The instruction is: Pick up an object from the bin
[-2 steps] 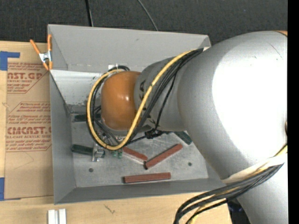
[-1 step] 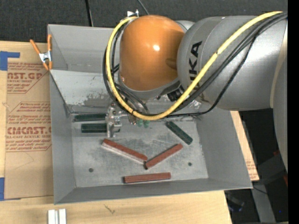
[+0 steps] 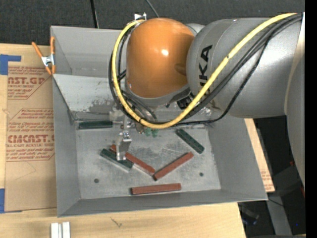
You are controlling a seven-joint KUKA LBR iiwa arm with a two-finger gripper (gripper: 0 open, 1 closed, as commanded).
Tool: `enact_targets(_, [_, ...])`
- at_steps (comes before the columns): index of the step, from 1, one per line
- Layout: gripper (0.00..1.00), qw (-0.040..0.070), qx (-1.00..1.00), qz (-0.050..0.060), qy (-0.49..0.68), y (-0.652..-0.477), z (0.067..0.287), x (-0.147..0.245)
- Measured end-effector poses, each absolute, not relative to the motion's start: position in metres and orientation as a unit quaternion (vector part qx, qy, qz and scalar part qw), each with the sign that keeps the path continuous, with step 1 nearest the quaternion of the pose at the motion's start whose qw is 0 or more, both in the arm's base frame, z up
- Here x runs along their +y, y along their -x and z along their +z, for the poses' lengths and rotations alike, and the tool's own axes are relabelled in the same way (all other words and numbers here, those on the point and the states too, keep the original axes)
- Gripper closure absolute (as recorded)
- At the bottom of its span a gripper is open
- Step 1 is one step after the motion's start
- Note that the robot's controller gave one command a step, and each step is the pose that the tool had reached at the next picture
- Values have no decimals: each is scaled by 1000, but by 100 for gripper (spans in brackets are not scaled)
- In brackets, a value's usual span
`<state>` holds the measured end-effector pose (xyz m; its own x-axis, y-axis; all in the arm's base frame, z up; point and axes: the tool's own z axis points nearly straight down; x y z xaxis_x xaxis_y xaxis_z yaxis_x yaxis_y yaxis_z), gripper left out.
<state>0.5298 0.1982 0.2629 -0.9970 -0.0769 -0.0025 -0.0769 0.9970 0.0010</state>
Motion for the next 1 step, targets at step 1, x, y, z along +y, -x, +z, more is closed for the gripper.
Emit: enact_targets(1, [0,1,999,1,39,-530,263,198])
